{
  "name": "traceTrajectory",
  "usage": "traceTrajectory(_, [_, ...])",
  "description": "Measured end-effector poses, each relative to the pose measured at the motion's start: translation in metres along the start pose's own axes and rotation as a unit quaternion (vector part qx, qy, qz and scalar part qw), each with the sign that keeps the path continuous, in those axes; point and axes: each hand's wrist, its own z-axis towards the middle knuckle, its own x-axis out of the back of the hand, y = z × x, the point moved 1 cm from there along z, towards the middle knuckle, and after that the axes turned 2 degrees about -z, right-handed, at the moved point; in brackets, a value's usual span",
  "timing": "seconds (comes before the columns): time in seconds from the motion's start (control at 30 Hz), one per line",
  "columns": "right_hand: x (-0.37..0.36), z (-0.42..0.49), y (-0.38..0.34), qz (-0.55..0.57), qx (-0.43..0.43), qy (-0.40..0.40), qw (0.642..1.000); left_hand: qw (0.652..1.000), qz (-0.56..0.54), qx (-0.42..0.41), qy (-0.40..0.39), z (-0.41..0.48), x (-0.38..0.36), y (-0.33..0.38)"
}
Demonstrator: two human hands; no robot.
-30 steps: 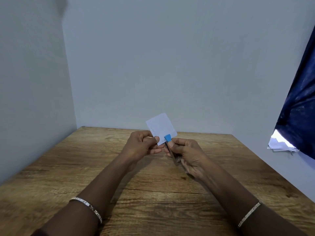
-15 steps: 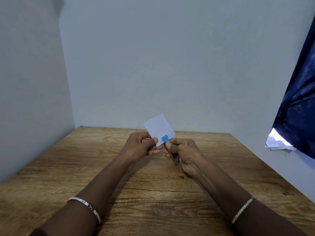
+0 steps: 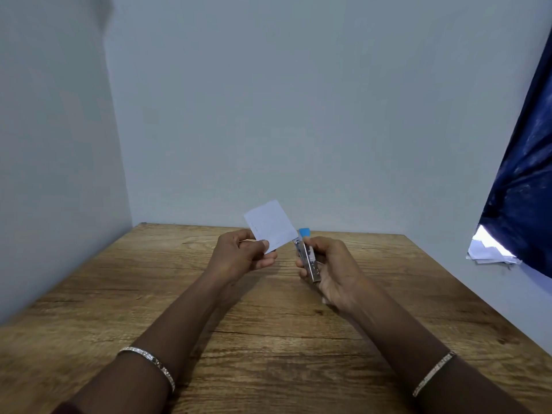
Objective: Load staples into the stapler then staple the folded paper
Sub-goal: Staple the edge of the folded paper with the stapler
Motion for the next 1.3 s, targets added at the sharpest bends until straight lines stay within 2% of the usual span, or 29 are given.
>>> traceTrajectory(0.13, [0.003,0.001,-0.001,-0.011,0.028,0.022,0.999,1.000,-0.018,-0.001,-0.008,-0.002,-0.001,0.001])
traceTrajectory(0.43, [0.005,0.000,0.009,-0.063,0.053,0.014,0.996,0.999,-0.005,0.001,-0.050,-0.005,-0.003,-0.003])
traceTrajectory(0.57, [0.004,-0.001,0.009,-0.075,0.064,-0.002,0.995,0.999,-0.023,0.007,-0.042,-0.006,-0.004,-0.002])
traceTrajectory(0.83, [0.009,0.003,0.006,-0.070,0.083,0.022,0.994,0.998,-0.044,0.028,-0.042,-0.006,-0.008,0.002])
traceTrajectory(0.93, [0.010,0.004,0.006,-0.066,0.086,0.029,0.994,0.998,-0.051,0.034,-0.020,-0.004,-0.006,0.004])
traceTrajectory(1.0, [0.011,0.005,0.005,-0.059,0.090,0.037,0.994,1.000,-0.017,0.013,0.010,-0.003,-0.003,0.004])
traceTrajectory(1.07, [0.013,0.005,0.003,-0.050,0.092,0.041,0.994,0.992,0.096,-0.076,0.043,-0.003,0.003,0.003])
traceTrajectory(1.13, [0.015,0.005,0.001,-0.041,0.088,0.044,0.994,0.943,0.264,-0.199,0.047,-0.003,0.006,0.005])
traceTrajectory(1.2, [0.016,0.005,-0.001,-0.038,0.086,0.044,0.995,0.890,0.369,-0.265,0.025,-0.005,0.004,0.005])
traceTrajectory(1.23, [0.016,0.004,-0.001,-0.039,0.088,0.043,0.994,0.888,0.371,-0.270,0.022,-0.006,0.001,0.004])
traceTrajectory(1.3, [0.015,0.004,0.000,-0.043,0.093,0.039,0.994,0.937,0.276,-0.212,0.031,-0.008,-0.004,0.005])
